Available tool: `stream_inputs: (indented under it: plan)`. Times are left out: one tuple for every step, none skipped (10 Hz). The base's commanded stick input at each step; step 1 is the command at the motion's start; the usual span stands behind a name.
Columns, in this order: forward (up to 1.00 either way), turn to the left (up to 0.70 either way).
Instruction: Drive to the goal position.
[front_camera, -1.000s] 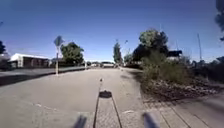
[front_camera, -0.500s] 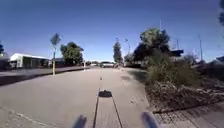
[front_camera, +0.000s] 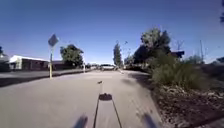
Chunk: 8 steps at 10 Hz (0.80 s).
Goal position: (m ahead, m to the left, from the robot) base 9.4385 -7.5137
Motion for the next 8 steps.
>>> stream_inputs:
  plan:
    - [0.98, 0.00]
    - [0.98, 0.00]
    - [0.98, 0.00]
    - [0.98, 0.00]
    - [0.98, 0.00]
    - [0.98, 0.00]
    - [0.98, 0.00]
    - [0.98, 0.00]
